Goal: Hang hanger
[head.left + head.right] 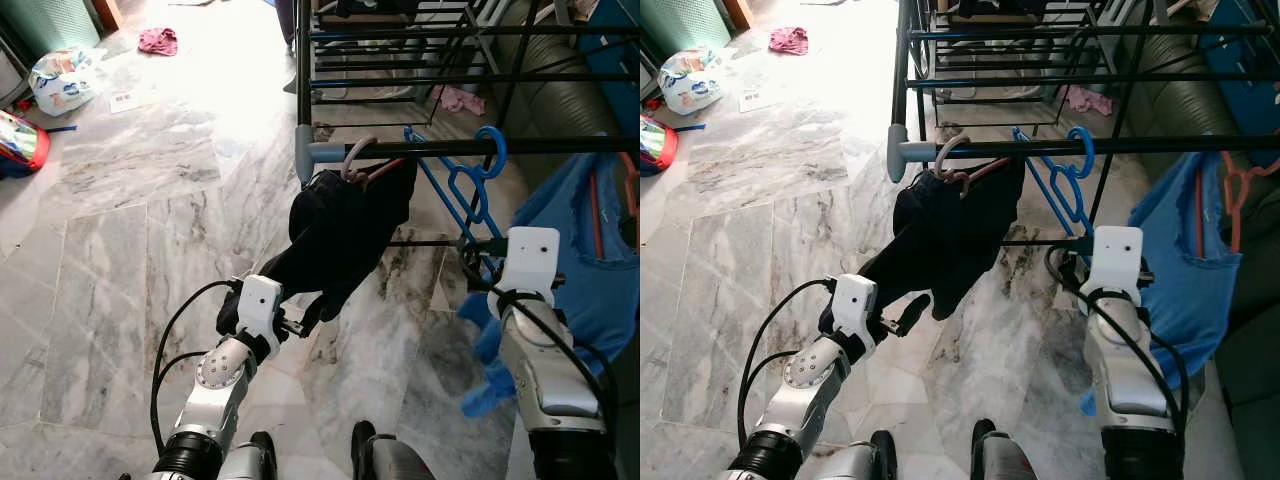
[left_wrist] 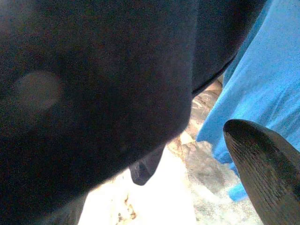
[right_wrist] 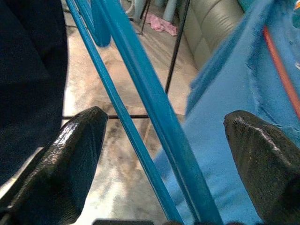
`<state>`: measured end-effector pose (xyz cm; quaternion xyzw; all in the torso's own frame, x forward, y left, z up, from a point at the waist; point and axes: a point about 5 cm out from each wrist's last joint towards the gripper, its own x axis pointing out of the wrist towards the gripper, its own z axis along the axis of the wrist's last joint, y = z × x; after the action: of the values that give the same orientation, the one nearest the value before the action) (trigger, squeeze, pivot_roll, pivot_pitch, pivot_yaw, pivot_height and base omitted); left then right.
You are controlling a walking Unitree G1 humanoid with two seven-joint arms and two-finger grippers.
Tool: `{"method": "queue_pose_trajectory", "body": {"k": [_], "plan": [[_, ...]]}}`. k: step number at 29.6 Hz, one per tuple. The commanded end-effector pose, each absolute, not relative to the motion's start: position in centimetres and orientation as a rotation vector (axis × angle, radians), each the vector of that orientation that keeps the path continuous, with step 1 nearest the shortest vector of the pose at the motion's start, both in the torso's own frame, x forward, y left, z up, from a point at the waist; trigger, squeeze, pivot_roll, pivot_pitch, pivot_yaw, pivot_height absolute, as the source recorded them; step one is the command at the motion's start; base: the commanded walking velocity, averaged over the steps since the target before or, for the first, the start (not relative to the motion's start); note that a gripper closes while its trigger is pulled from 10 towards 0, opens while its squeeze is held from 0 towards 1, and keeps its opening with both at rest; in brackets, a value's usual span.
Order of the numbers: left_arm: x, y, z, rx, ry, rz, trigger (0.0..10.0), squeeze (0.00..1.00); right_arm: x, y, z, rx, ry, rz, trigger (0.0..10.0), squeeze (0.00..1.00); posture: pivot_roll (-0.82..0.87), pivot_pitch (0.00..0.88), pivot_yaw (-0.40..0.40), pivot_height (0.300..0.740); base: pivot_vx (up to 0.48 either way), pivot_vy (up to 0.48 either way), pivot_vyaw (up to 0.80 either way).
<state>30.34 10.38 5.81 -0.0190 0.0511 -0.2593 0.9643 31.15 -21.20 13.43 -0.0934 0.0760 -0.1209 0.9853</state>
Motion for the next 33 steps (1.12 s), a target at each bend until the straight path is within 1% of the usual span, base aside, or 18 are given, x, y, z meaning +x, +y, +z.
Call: {"method": "queue_pose_trajectory", "body": {"k": [1, 11, 19, 27, 33], "plan": [[30.3, 10.8, 5.4, -0.014, 0.119, -0.504, 10.0, 0.00, 30.9, -21.3, 13.0, -0.235, 0.156, -0.230, 10.0, 1.00, -0.05, 0.239, 0.028, 0.740, 0.000, 0.000, 0.00], [30.6, 11.4, 5.3, 0.015, 0.126, -0.466, 10.0, 0.00, 30.9, -19.8, 13.2, -0.247, 0.125, -0.088, 10.0, 1.00, -0.04, 0.236, 0.025, 0.740, 0.000, 0.000, 0.00], [30.7, 11.5, 5.3, 0.014, 0.118, -0.453, 10.0, 0.00, 30.7, -19.6, 13.6, -0.271, 0.085, -0.079, 10.0, 1.00, -0.05, 0.237, 0.022, 0.740, 0.000, 0.000, 0.00], [30.7, 11.5, 5.4, 0.020, 0.109, -0.446, 10.0, 0.00, 29.7, -18.5, 14.5, -0.251, -0.024, -0.081, 10.0, 1.00, -0.05, 0.238, 0.026, 0.740, 0.000, 0.000, 0.00], [30.7, 11.4, 5.4, 0.023, 0.107, -0.450, 10.0, 0.00, 29.3, -18.3, 14.8, -0.256, -0.053, -0.092, 10.0, 1.00, -0.05, 0.241, 0.029, 0.740, 0.000, 0.000, 0.00]]}}
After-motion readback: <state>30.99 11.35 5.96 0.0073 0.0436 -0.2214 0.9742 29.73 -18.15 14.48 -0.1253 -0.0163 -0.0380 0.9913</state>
